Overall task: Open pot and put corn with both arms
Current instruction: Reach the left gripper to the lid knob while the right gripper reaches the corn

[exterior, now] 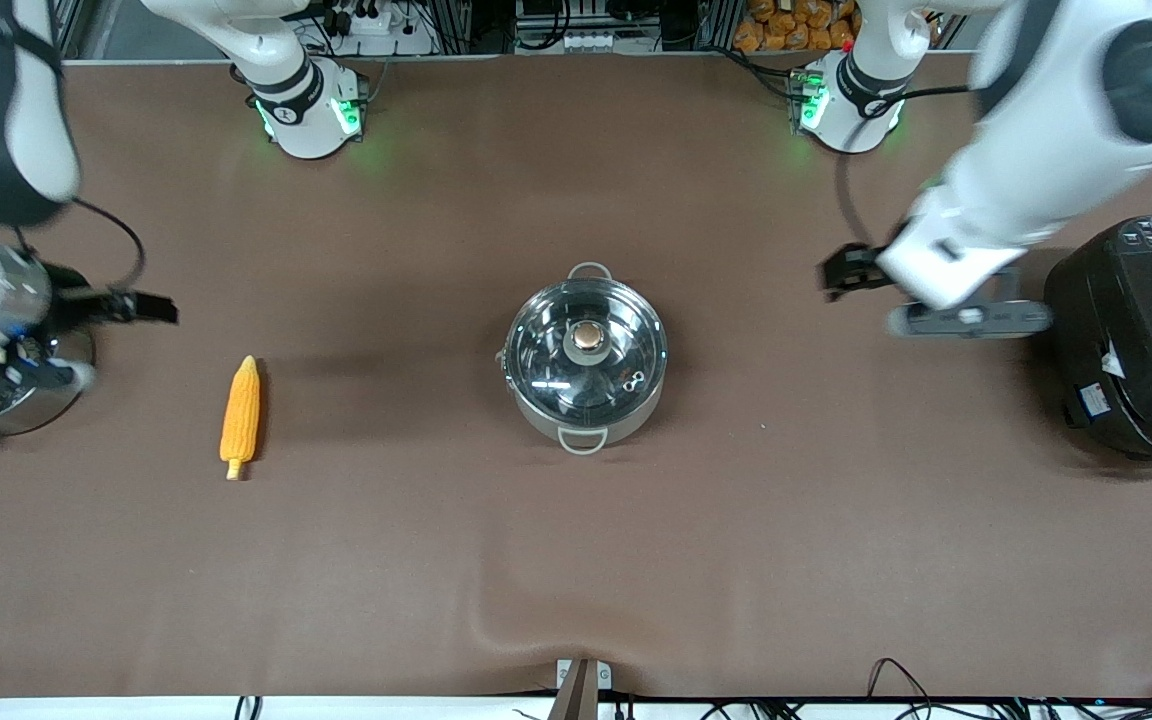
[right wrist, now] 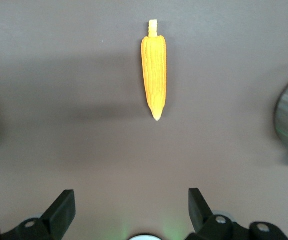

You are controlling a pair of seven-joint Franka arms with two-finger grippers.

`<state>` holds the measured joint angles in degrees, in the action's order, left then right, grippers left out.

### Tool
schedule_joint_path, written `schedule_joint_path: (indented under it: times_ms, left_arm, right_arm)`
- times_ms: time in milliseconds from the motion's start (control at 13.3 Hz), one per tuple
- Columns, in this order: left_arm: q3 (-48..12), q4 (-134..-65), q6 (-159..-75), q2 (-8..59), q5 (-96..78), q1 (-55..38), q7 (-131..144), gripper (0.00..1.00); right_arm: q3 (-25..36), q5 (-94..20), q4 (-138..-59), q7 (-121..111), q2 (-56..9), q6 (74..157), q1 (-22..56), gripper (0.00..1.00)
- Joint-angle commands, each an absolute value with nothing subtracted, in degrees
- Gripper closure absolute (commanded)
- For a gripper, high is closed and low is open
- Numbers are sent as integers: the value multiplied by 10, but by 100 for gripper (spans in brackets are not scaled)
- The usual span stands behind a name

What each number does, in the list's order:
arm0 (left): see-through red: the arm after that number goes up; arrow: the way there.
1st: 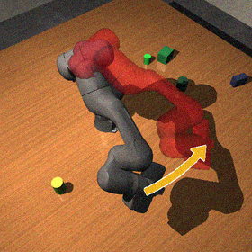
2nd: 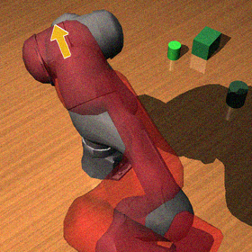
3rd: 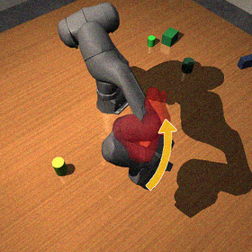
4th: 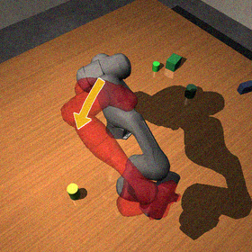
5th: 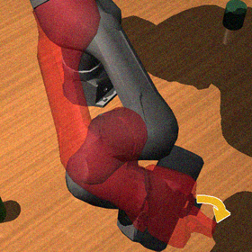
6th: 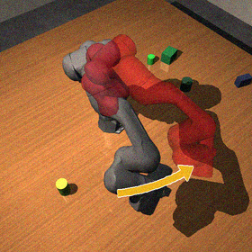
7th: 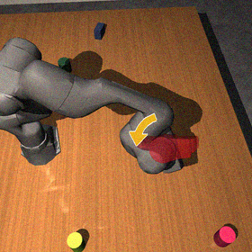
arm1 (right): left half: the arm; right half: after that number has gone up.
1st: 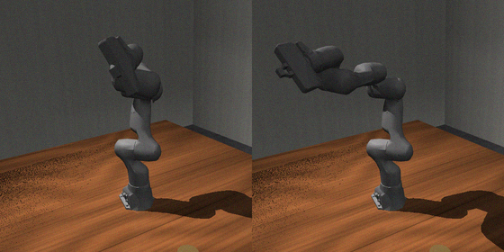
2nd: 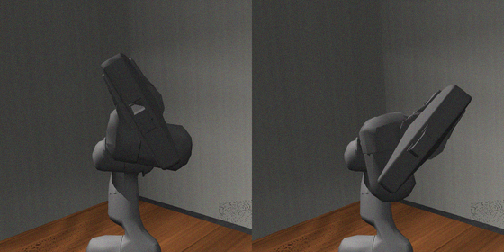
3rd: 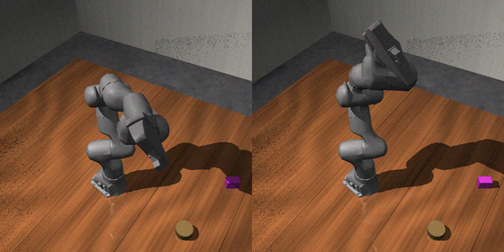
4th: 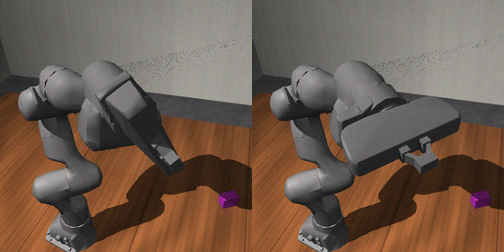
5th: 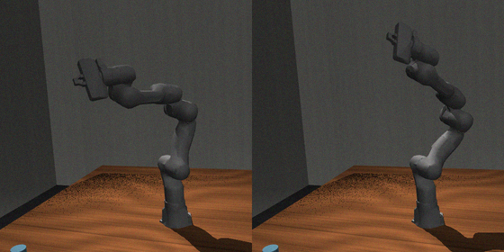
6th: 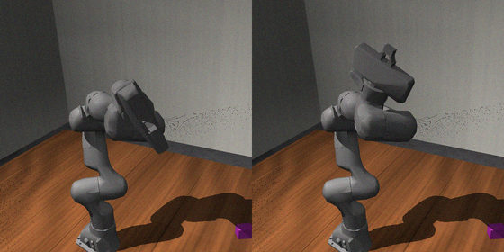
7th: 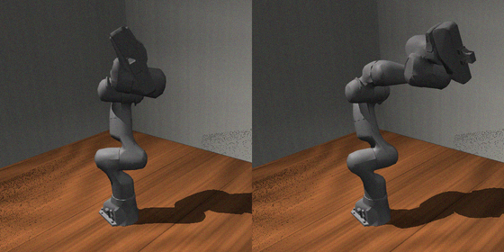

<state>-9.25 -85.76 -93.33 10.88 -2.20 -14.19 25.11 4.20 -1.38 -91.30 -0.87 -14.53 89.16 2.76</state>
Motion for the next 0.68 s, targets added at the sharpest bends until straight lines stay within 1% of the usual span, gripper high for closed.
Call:
schedule_joint_path:
  times_ms: [0, 151, 226, 377, 603]
  left_arm:
    - [-90, -849, -976, 148, -30, -203, 333, 0]
    - [-91, -840, -1008, 189, -29, -251, 413, 0]
    - [-90, -829, -1029, 210, -26, -284, 470, 0]
    - [-85, -808, -1059, 253, -22, -332, 546, 0]
    - [-82, -793, -1105, 294, -8, -368, 605, 0]
  right_arm:
    - [45, -15, -904, -16, -202, 924, 26, 0]
    - [45, -16, -919, -16, -261, 981, 18, 0]
    - [45, -16, -947, -16, -270, 1027, 21, 0]
    - [45, -15, -1015, -16, -262, 1101, 22, 0]
    - [45, -15, -1051, -52, -270, 1178, 5, 0]
